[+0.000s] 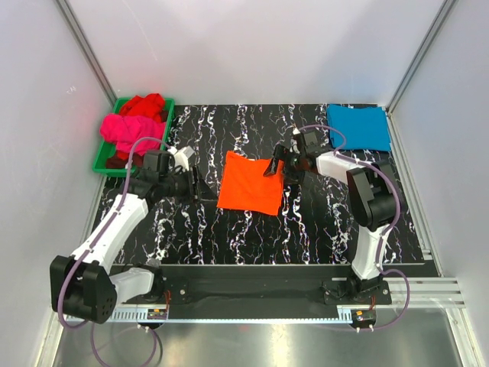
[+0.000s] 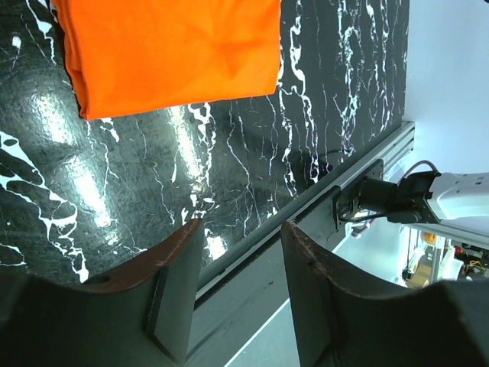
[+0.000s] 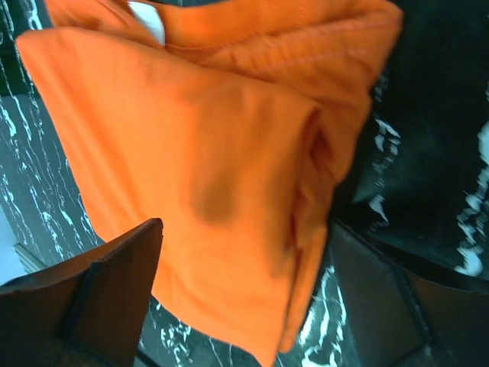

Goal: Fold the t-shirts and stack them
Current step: Neatly place the folded tshirt to the corner

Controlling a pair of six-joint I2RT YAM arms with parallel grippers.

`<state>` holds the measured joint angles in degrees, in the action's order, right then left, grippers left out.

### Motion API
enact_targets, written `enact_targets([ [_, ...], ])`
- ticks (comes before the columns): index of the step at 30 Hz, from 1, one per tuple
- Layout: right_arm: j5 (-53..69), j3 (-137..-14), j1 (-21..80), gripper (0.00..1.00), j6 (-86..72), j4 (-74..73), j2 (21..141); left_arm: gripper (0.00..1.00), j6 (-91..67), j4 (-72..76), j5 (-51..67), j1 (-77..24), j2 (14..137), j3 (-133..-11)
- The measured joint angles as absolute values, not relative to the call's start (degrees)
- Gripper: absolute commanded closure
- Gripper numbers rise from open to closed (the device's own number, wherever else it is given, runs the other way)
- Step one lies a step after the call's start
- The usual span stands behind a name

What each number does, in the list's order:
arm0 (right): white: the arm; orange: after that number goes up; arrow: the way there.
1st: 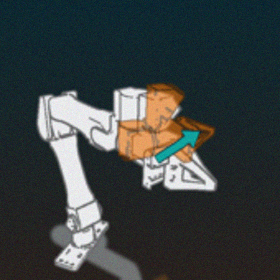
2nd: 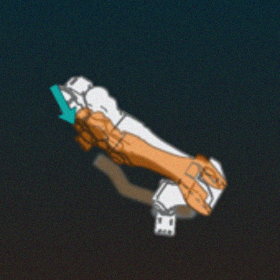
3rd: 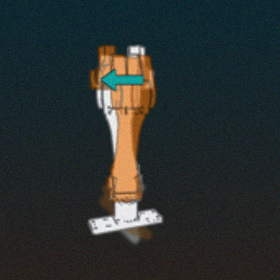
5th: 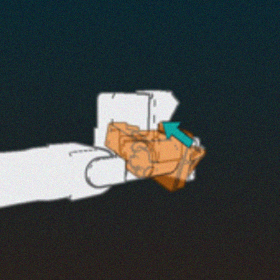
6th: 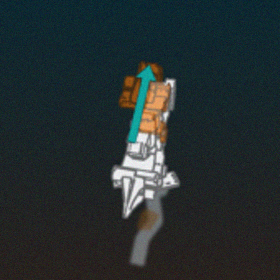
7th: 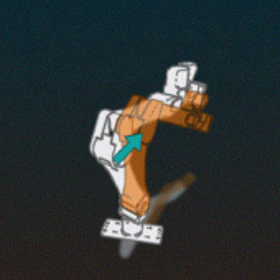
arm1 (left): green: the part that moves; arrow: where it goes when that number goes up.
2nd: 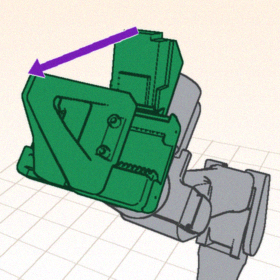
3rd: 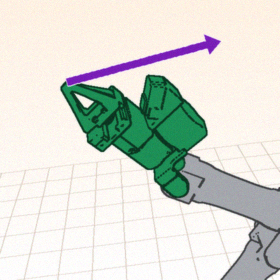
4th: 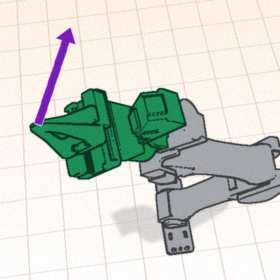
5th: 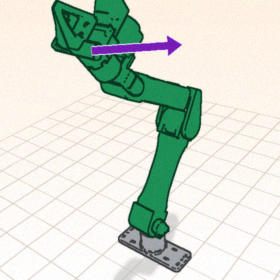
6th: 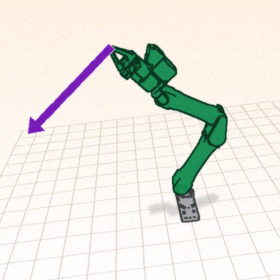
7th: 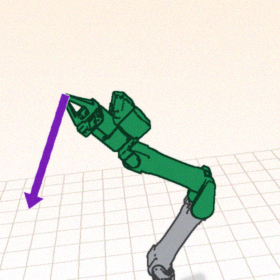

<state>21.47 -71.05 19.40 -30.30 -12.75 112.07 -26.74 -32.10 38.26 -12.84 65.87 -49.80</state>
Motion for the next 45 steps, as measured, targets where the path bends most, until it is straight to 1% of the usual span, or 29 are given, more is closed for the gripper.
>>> enact_targets([
  [3, 21.74, -70.02, 20.34, 0.16, -30.50, -9.63, 112.25, 0.50, -26.83, -32.08, 38.26, -12.84, 67.02, -49.80],
  [4, 21.87, -69.32, 20.69, 0.28, -30.55, -8.29, 112.25, 0.50, -26.85, -32.05, 38.26, -12.84, 67.44, -49.84],
  [6, 22.20, -68.31, 20.99, 0.38, -30.59, -6.76, 112.33, 0.50, -27.03, -32.08, 38.26, -12.84, 68.16, -50.15],
  [7, 22.22, -67.99, 21.02, 0.52, -30.63, -6.57, 112.38, 0.50, -27.05, -32.03, 38.26, -12.84, 68.40, -50.39],
  [9, 22.11, -67.83, 21.02, 0.71, -29.98, -6.98, 112.73, 0.50, -27.11, -31.99, 38.24, -12.84, 68.77, -51.20],
  [10, 22.52, -67.85, 21.02, 0.85, -30.00, -7.29, 113.30, 0.50, -27.20, -31.94, 38.22, -12.84, 68.86, -51.64],
  [11, 22.63, -68.03, 21.02, 0.91, -29.82, -7.51, 113.62, 0.50, -27.31, -31.81, 38.22, -12.84, 68.86, -51.92],
  [13, 23.05, -69.49, 21.04, 0.98, -29.04, -9.72, 114.13, 0.50, -27.64, -31.46, 38.20, -12.84, 68.86, -52.51],
  [14, 23.07, -70.26, 21.04, 1.00, -28.58, -10.48, 114.34, 0.50, -27.75, -31.18, 38.20, -12.84, 68.86, -52.64],
  [19, 23.18, -80.09, 20.64, 1.00, -24.47, -20.51, 116.44, 0.50, -28.12, -30.30, 38.17, -12.84, 69.87, -53.06],
  [23, 22.46, -93.54, 18.50, 1.00, -19.03, -31.66, 119.85, 0.50, -28.10, -30.22, 37.78, -12.84, 71.31, -53.56],
  [27, 21.45, -107.33, 14.17, 1.00, -13.63, -41.47, 124.42, 0.50, -28.14, -29.80, 37.71, -12.84, 72.62, -53.58],
  [38, 14.28, -141.93, 4.58, 1.00, -3.81, -59.53, 139.74, 0.50, -29.71, -27.29, 37.80, -12.84, 75.79, -52.77],
  [41, 13.17, -147.57, 2.74, 1.00, -1.85, -61.39, 141.08, 0.50, -29.71, -27.35, 37.80, -12.84, 78.06, -52.86],
  [45, 13.21, -148.90, -1.41, 1.00, 1.21, -59.57, 140.55, 0.50, -29.71, -27.53, 37.78, -12.84, 80.90, -54.04],
])
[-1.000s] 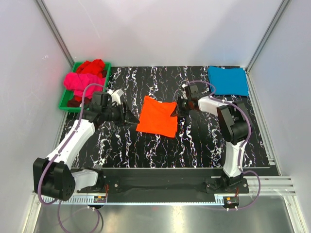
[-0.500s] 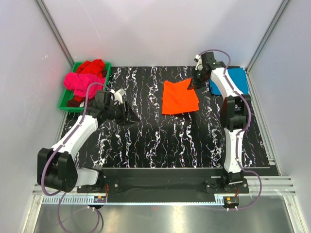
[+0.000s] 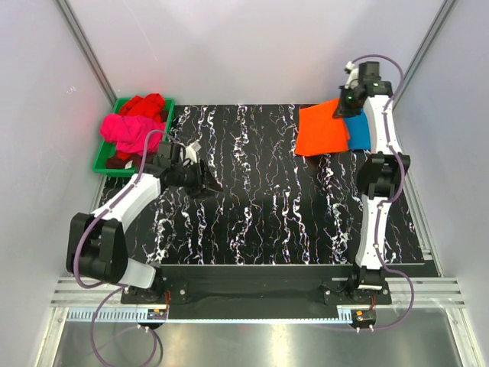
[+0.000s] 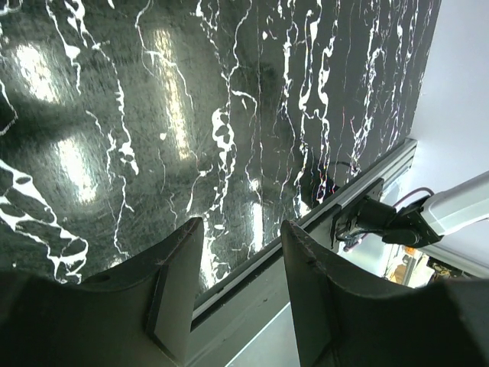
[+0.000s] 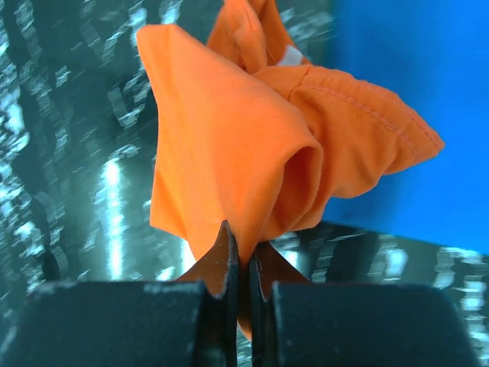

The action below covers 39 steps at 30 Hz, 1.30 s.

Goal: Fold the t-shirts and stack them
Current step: Neatly place the folded tshirt to the corner

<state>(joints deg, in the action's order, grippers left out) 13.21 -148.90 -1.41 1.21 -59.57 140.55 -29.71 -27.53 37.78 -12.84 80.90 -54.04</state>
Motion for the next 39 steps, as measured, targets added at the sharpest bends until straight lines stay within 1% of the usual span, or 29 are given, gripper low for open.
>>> enact_targets([
  [3, 13.52, -149.08, -5.37, 1.00, 2.70, -57.84, 141.01, 0.50, -29.69, -27.27, 37.80, -12.84, 82.65, -55.44],
  [5, 14.33, -152.38, -8.54, 1.00, 3.11, -57.60, 143.35, 0.50, -29.69, -27.22, 37.82, -12.84, 84.14, -56.29],
  [7, 15.07, -155.04, -11.79, 0.96, 3.29, -55.70, 146.30, 0.50, -29.71, -27.05, 37.89, -12.84, 86.19, -57.01],
  [9, 16.19, -155.15, -14.41, 0.95, 3.31, -53.32, 148.27, 0.50, -29.85, -26.89, 37.89, -12.84, 88.07, -57.39],
  [13, 17.19, -155.13, -18.57, 0.98, 3.31, -47.75, 153.10, 0.50, -29.87, -27.49, 37.85, -12.95, 92.25, -59.11],
  [18, 19.79, -155.33, -20.38, 0.99, 0.99, -40.27, 158.54, 0.51, -29.98, -27.77, 37.56, -13.85, 97.30, -64.23],
  [21, 22.98, -154.45, -20.95, 0.98, -1.15, -35.90, 158.60, 0.51, -30.46, -27.77, 37.50, -15.20, 99.44, -67.29],
  [26, 26.96, -154.50, -21.30, 1.00, -3.44, -27.53, 158.60, 0.51, -31.70, -27.31, 37.50, -17.26, 103.50, -71.37],
  [33, 29.58, -154.36, -21.32, 1.00, -4.21, -23.64, 158.60, 0.51, -33.19, -26.81, 37.52, -18.76, 106.67, -73.54],
  [39, 30.87, -148.99, -21.19, 1.00, -5.02, -20.86, 156.05, 0.51, -33.76, -26.85, 37.52, -18.76, 107.53, -74.70],
])
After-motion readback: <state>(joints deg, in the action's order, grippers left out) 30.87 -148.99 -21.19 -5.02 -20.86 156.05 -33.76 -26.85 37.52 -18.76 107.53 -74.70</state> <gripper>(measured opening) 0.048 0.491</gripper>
